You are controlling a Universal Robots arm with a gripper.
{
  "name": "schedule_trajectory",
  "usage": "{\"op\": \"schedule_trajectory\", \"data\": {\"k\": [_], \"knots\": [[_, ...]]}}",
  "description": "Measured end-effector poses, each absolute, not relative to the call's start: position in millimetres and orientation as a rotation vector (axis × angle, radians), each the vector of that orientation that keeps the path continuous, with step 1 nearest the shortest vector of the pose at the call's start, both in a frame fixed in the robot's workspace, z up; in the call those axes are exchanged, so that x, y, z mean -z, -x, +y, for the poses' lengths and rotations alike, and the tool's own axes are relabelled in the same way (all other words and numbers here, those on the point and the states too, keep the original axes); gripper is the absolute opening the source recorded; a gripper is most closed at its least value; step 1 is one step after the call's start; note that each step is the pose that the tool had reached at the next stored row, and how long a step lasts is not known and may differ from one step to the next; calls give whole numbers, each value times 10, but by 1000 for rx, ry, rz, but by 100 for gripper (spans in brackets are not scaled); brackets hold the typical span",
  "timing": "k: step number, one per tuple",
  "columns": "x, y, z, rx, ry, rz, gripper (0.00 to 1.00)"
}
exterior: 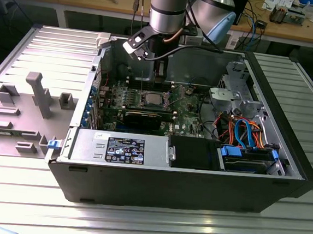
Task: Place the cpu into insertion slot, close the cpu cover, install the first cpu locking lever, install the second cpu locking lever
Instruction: 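Close the cpu cover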
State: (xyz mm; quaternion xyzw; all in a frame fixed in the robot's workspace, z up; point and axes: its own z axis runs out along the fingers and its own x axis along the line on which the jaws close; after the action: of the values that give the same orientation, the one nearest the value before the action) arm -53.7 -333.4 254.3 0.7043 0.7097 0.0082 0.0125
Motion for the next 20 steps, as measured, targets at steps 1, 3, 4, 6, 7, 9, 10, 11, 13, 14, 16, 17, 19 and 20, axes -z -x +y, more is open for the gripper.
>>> {"op": "schedule_trajectory", "data": {"k": [1, 3, 4, 6, 7, 9, 10, 11, 13, 14, 16, 17, 19, 20], "knots": [[-2549, 537, -3334, -26, -2195, 2212, 11], [-2555, 537, -3334, -25, -2195, 2212, 11], [-2558, 538, -3334, -25, -2195, 2212, 11], [-2564, 537, -3334, -26, -2195, 2212, 11], [-2569, 537, -3334, -25, -2195, 2212, 11], [-2579, 537, -3334, -26, -2195, 2212, 11], [-2583, 537, -3334, -26, -2195, 2212, 11], [-2587, 537, -3334, -25, -2195, 2212, 11], [-2593, 537, -3334, -25, -2195, 2212, 11], [-2596, 537, -3334, -26, -2195, 2212, 11], [-2600, 537, -3334, -25, -2195, 2212, 11], [-2602, 537, -3334, -25, -2195, 2212, 11], [-2605, 537, -3334, -26, -2195, 2212, 11], [-2607, 537, -3334, -25, -2195, 2212, 11]]}}
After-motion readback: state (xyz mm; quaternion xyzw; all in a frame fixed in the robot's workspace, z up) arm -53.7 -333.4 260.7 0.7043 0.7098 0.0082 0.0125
